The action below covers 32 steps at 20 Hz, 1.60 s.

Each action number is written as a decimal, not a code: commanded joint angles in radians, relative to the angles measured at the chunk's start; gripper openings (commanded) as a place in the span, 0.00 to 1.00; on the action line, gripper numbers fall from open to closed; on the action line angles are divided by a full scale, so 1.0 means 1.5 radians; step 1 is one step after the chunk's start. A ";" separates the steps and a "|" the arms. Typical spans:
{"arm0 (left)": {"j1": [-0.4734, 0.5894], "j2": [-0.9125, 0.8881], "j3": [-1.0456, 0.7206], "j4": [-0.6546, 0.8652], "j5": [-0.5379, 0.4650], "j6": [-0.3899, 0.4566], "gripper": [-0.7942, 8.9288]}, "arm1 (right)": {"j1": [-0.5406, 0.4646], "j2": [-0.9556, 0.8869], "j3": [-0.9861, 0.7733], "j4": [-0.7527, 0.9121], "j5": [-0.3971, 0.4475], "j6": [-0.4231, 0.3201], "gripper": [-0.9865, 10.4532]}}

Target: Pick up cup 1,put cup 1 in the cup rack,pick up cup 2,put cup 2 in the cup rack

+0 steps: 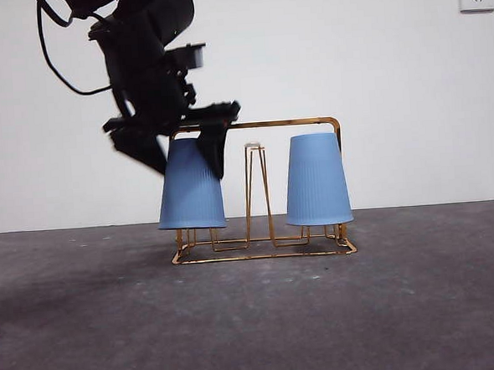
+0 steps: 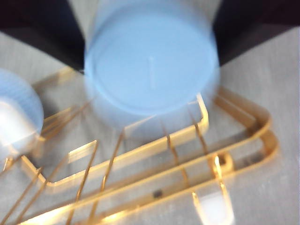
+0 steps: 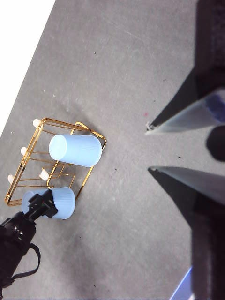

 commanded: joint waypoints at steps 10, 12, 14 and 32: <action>0.002 -0.026 -0.014 -0.114 0.021 -0.006 0.67 | 0.000 -0.001 -0.003 0.004 0.003 0.002 0.19; 0.002 -0.051 -0.014 -0.156 0.023 -0.006 0.67 | 0.000 -0.001 -0.003 0.004 0.003 0.002 0.19; 0.001 -0.082 -0.014 -0.201 0.038 -0.006 0.66 | 0.000 -0.001 -0.003 0.003 0.003 0.002 0.19; -0.137 -0.566 -0.014 -0.393 0.161 -0.039 0.08 | 0.000 0.022 -0.003 -0.025 -0.005 0.006 0.08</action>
